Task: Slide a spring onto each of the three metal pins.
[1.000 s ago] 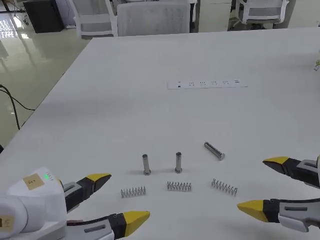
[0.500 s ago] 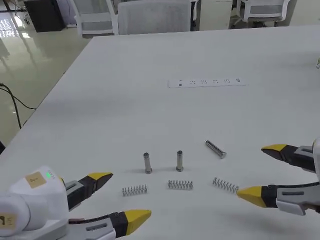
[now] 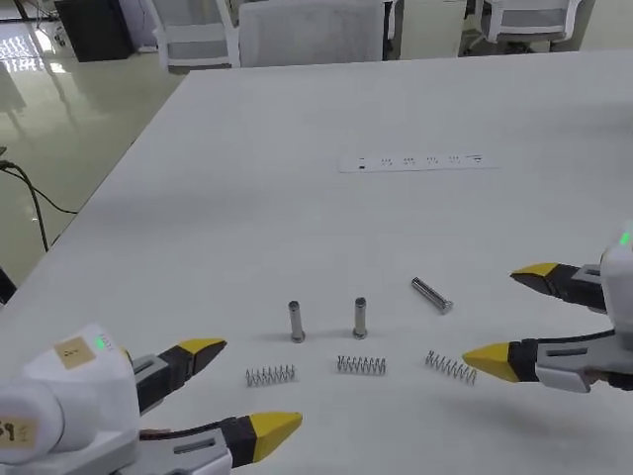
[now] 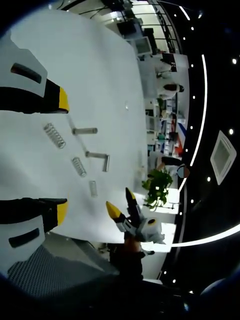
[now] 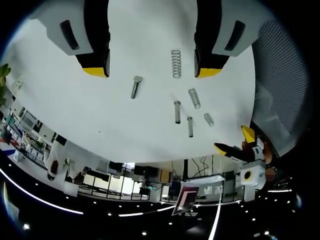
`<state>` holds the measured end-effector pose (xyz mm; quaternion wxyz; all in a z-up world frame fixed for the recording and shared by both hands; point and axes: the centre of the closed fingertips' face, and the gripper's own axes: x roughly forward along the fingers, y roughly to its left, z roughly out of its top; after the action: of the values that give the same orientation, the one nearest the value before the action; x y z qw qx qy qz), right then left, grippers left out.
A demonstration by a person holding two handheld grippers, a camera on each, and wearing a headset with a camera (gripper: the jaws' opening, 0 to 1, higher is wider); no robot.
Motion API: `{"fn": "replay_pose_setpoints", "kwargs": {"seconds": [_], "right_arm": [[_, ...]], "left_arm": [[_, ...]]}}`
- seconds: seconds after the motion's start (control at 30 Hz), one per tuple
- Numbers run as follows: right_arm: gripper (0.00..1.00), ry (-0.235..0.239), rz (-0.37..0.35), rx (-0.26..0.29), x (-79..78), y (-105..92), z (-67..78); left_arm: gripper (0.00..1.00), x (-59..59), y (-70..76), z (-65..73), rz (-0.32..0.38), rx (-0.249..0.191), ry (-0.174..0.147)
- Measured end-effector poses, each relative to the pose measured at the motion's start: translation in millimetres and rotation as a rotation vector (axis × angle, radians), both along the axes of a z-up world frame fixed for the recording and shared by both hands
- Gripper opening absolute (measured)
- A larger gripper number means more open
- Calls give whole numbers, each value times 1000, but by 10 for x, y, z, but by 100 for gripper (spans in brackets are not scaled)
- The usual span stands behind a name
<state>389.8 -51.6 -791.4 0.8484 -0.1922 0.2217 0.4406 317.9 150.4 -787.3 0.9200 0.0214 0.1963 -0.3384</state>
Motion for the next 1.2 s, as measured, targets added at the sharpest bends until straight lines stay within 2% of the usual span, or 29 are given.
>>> {"fn": "replay_pose_setpoints", "kwargs": {"seconds": [0.4, 0.83, 1.2], "right_arm": [[68, 0, -1, -16, 166, 5, 3], [67, 2, 14, -33, 351, 121, -19], [66, 22, 25, -60, 518, 254, -88]], "left_arm": [[64, -3, 2, -2, -2, 3, 2], [64, -13, -9, -19, -9, 6, 7], [63, -13, 1, -20, -6, 3, 8]]}}
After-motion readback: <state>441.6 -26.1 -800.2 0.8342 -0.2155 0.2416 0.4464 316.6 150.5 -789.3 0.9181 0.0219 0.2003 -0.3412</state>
